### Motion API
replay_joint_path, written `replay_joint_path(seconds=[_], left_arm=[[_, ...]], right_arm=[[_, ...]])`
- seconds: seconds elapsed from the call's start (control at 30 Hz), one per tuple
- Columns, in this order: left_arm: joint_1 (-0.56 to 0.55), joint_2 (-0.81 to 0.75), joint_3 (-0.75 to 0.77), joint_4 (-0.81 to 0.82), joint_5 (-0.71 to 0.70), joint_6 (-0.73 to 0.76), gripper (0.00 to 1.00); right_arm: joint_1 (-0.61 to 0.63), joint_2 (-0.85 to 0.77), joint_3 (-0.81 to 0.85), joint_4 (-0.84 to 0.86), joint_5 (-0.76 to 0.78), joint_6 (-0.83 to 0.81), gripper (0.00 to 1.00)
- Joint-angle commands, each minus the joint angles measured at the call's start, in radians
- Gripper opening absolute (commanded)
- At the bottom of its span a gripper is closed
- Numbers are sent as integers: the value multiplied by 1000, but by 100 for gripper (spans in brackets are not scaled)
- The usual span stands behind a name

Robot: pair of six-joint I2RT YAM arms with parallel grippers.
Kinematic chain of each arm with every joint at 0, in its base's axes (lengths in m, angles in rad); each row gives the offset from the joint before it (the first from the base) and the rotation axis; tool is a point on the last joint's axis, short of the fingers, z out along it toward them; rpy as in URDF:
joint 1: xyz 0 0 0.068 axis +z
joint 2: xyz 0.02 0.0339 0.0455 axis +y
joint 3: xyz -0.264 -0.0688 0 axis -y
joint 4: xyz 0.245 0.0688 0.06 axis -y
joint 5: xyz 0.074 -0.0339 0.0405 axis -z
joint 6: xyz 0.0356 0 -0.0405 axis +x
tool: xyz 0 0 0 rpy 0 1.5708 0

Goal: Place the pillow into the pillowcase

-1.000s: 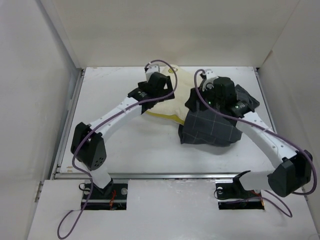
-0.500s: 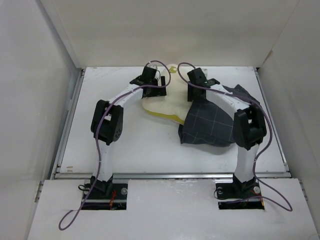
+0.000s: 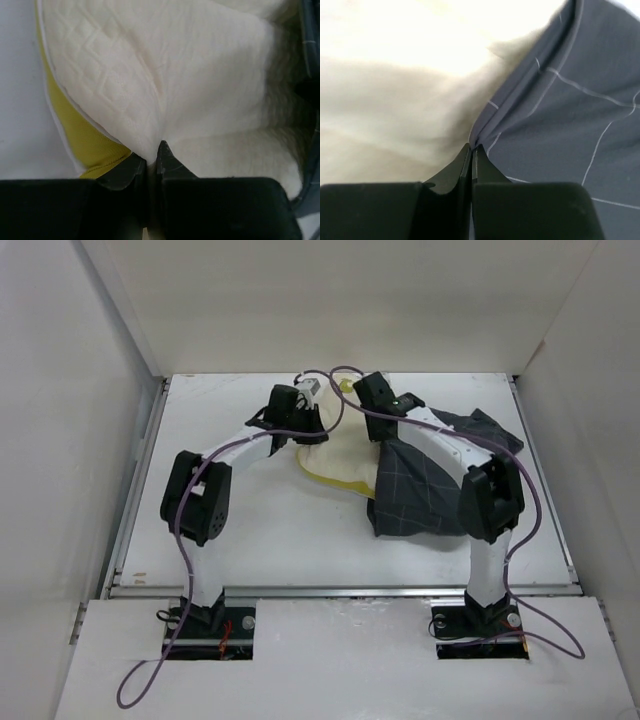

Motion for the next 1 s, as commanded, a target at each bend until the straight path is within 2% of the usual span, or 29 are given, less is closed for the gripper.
replay_joint_path(seconds=[0.0, 0.07, 0.23, 0.33, 0.37, 0.43, 0.5, 0.57, 0.6, 0.7, 0.8, 0.97], left_arm=[[-49, -202, -81, 149, 207, -12, 0], [-69, -308, -150, 202, 217, -12, 0], [-94, -512, -264, 314, 260, -54, 0], [-106, -663, -334, 327, 193, -54, 0], [-106, -755, -354, 327, 111, -54, 0], [-106, -860, -440, 363, 34, -54, 0], [-106, -1008, -550, 403, -71, -66, 0], [-106, -1088, -619, 434, -109, -66, 0], [-106, -1113, -641, 425, -190, -92, 0], [-106, -1130, -689, 309, -321, -142, 0], [-106, -1023, -765, 334, -321, -236, 0], [-120, -705, -842, 537, -146, -370, 0]], right_arm=[[89, -99, 87, 150, -228, -118, 0], [89, -122, 102, 193, -342, -151, 0], [89, -122, 266, 227, -664, -172, 0], [68, -122, 353, 227, -817, -172, 0], [68, -148, 354, 246, -847, -172, 0], [33, -175, 354, 277, -906, -157, 0], [17, -208, 326, 299, -907, -132, 0], [-6, -220, 274, 314, -867, -132, 0], [-6, -220, 259, 314, -852, -123, 0], [-15, -209, 202, 314, -842, -123, 0], [9, -159, 177, 329, -928, -123, 0], [78, -16, 283, 264, -1014, -132, 0]])
